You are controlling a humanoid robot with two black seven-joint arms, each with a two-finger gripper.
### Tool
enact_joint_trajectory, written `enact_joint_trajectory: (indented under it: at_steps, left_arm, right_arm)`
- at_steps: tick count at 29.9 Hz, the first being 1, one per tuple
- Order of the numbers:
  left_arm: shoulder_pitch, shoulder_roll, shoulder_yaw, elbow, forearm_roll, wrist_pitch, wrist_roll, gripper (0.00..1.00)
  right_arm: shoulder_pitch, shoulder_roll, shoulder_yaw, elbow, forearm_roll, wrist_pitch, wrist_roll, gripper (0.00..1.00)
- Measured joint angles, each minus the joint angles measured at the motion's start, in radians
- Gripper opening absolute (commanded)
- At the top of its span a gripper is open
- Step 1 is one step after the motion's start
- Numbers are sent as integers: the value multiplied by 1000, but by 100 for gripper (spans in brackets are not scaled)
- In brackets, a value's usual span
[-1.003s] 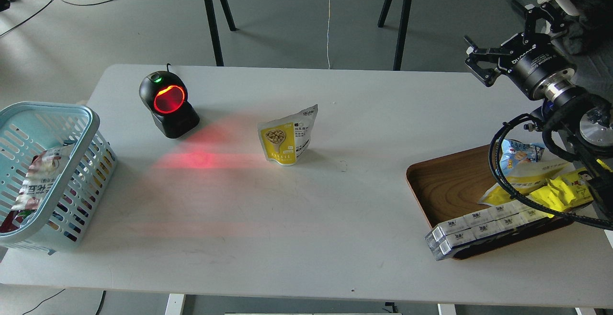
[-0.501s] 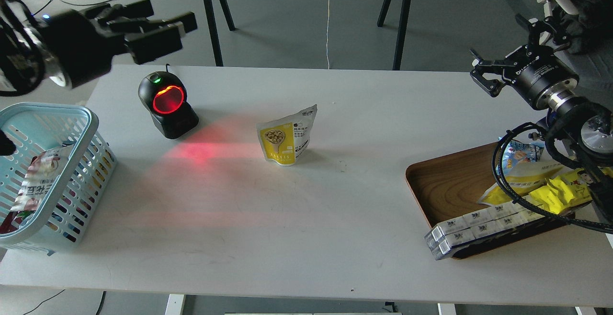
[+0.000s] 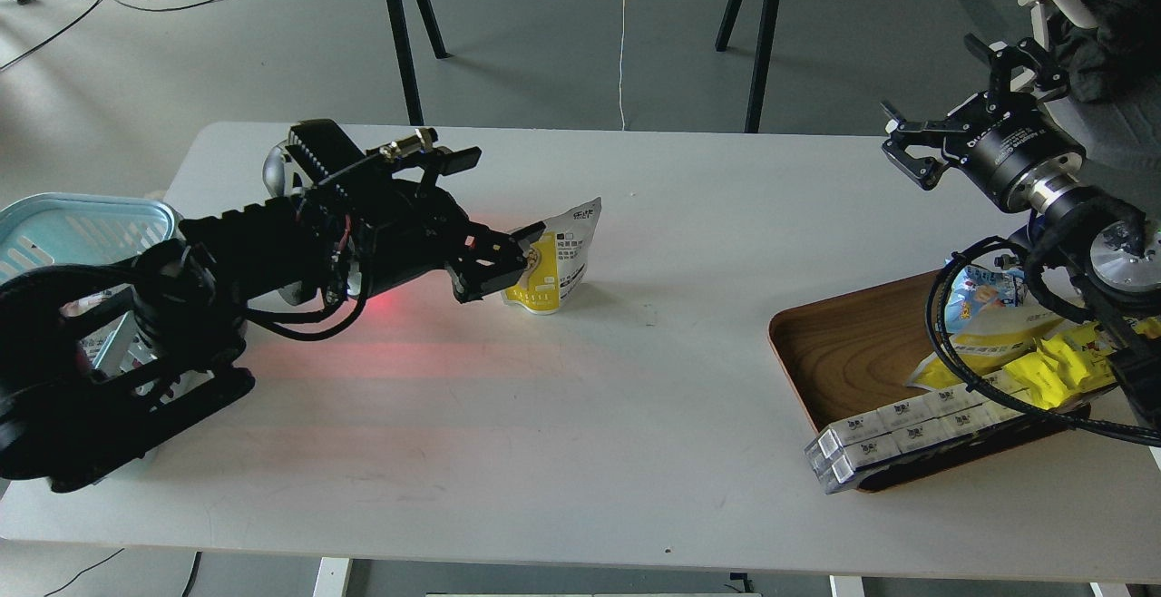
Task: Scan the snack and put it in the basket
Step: 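Reach the left gripper to the standing yellow snack packet and grasp it, then lift the packet and hold it in front of the scanner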
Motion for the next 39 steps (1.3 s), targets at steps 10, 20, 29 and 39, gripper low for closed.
enact_joint_trajectory:
  at_steps: [10, 20, 29, 39]
  left_arm:
    - [2, -149, 7, 143, 1, -1, 7, 96]
    - [14, -168, 33, 244, 1, -3, 8, 49]
    - [14, -174, 33, 279, 1, 20, 8, 0]
    - [25, -170, 34, 279, 0, 55, 14, 0]
  right_arm:
    - [2, 8, -3, 4, 0, -34, 0, 97]
    - [1, 8, -23, 8, -2, -35, 0, 97]
    - [1, 8, -25, 12, -2, -35, 0, 97]
    - [1, 8, -25, 12, -2, -35, 0, 97]
